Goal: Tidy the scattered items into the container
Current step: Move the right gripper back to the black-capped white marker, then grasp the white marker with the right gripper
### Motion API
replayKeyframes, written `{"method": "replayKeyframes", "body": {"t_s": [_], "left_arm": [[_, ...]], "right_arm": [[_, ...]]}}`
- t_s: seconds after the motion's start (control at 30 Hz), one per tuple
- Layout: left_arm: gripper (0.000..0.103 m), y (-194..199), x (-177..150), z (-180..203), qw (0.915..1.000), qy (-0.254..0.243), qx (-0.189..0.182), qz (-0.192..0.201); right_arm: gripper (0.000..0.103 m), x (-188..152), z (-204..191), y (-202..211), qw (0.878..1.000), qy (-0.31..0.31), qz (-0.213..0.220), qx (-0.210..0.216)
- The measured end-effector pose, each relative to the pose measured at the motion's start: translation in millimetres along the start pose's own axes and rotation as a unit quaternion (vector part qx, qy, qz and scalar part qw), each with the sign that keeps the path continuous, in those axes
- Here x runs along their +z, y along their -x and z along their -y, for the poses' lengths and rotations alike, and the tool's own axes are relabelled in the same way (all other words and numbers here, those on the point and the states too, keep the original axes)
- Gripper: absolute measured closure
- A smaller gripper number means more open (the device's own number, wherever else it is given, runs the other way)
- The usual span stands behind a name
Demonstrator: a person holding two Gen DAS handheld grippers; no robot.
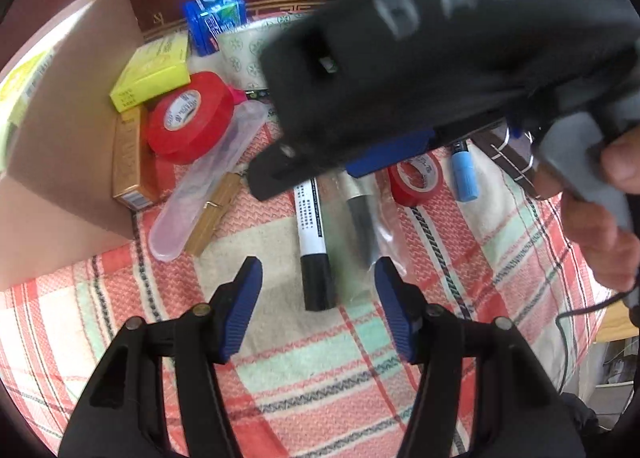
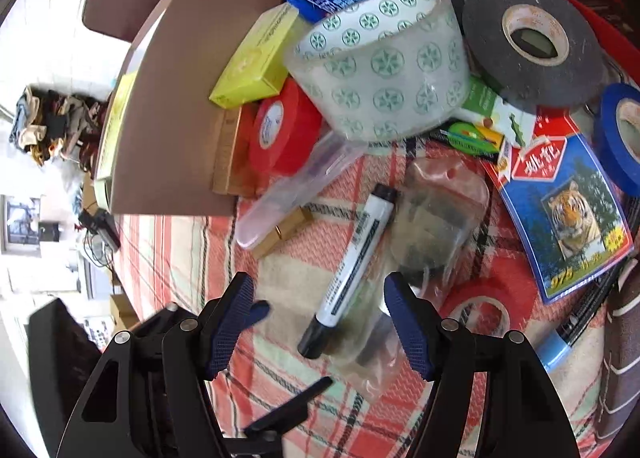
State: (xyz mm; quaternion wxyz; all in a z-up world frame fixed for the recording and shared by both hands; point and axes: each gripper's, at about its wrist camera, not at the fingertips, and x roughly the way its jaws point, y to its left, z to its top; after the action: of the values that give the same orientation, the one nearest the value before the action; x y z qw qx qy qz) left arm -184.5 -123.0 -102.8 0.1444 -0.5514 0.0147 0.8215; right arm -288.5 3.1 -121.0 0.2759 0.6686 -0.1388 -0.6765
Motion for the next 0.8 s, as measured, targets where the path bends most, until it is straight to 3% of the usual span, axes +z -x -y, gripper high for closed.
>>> {"method": "replayKeyframes", "body": {"t_s": [0.2, 0.27, 0.33, 0.37, 0.4, 0.43, 0.5, 0.8], "left_arm": [[0.05, -15, 2, -8, 0.9999, 0.012, -0.008, -0.007], [0.057, -19, 2, -12, 0.9997, 0.019, -0.013, -0.008], [0.072, -22, 2, -15, 0.9995, 0.025, -0.018, -0.007], [0.082, -22, 1, -16, 0.9994, 0.027, -0.02, -0.007], [0.084, -23, 1, -16, 0.9994, 0.026, -0.019, -0.006], [0.084, -23, 1, -17, 0.9994, 0.027, -0.02, -0.006], [0.084, -23, 0, -18, 0.9992, 0.032, -0.024, -0.006], [0.083, -16, -4, -15, 0.9992, 0.031, -0.023, 0.005]], "right_arm": [[0.033, 8, 7, -17, 1.0, -0.019, -0.014, 0.016], [0.033, 10, 7, -21, 1.0, -0.022, -0.013, 0.013], [0.04, 13, 5, -21, 1.0, -0.017, -0.007, 0.0], [0.05, 13, 5, -23, 1.0, -0.015, -0.006, -0.006], [0.063, 13, 5, -25, 1.0, -0.014, -0.008, -0.01], [0.074, 13, 6, -29, 1.0, -0.013, -0.015, -0.016], [0.081, 11, 7, -37, 0.999, -0.004, -0.021, -0.039], [0.082, 3, 2, -30, 0.999, -0.006, 0.003, -0.035]]}}
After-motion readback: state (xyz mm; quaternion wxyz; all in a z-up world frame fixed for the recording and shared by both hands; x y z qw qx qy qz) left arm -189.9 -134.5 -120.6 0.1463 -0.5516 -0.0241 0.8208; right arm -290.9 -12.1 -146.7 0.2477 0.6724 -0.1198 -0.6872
